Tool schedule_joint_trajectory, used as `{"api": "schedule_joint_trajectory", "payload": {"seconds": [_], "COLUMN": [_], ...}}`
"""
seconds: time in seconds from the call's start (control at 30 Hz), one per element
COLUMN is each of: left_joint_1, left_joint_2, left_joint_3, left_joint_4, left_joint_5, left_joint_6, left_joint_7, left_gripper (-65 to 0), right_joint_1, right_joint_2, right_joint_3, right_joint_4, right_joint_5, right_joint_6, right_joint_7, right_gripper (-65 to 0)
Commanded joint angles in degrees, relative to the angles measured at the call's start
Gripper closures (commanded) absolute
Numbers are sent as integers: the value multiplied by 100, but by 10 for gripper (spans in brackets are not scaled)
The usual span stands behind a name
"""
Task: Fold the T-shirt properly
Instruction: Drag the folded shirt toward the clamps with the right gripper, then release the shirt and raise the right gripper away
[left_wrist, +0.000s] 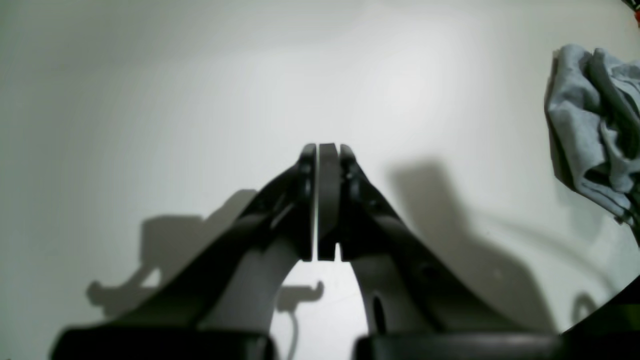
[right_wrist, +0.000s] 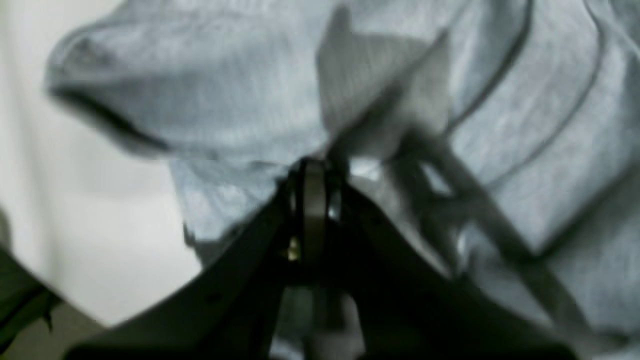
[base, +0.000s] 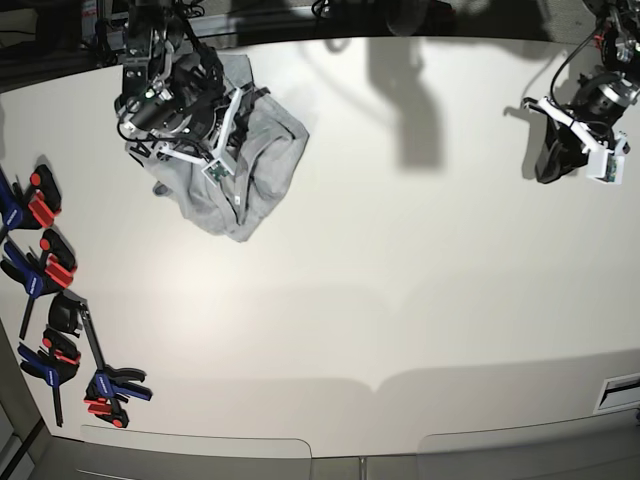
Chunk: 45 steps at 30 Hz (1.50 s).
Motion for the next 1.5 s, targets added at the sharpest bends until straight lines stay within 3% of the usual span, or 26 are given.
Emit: {"api": "schedule_joint_trajectory", "payload": {"seconds": [0.0,0.07,0.2,0.33,0.43,0.6,0.77,1.0,1.13,1.27,1.47], "left_joint_1": [-9,-9,-9,-9,-9,-11,-11,-13,-11,-11,326], "left_joint_2": [-66,-66,-66,-66,-66,-66,-68,-66,-66,-66,-59], "left_joint_3": [-46,-46,-46,-46,-46,-46,-46,-46,-50,-63,-542], "left_joint_4": [90,90,90,90,90,90,90,90,90,90,549], "left_joint_5": [-92,-94,-94,-92,-94,-94,-94,-92,-94,-92,-90], "left_joint_6": [-39,-39,-39,-39,-39,-39,-37,-37,-37,-37,-39], "left_joint_7": [-133,-133,-131,-131,-131,-131,-133,-358,-479,-476,-299], "left_gripper": [0,0,0,0,0,0,0,0,0,0,0], "right_joint_1": [103,254,605,857,826,616,367,765,1220,1447,581], "right_joint_2": [46,44,46,44,42,31,33,33,33,33,31], "right_joint_3": [48,136,328,570,890,1727,2374,2594,2594,2594,2612], "right_joint_4": [-214,-684,-1631,-2227,-2271,-2269,-2267,-1834,-1060,98,1899], "right_joint_5": [-280,-275,-278,-278,-302,-275,-46,380,378,636,1246], "right_joint_6": [-184,-461,-1440,-2280,-2605,-2614,-2317,-2256,-2190,-1720,-1342], "right_joint_7": [-24,146,522,507,411,190,295,361,367,278,-70], "right_gripper": [0,0,0,0,0,0,0,0,0,0,0]}}
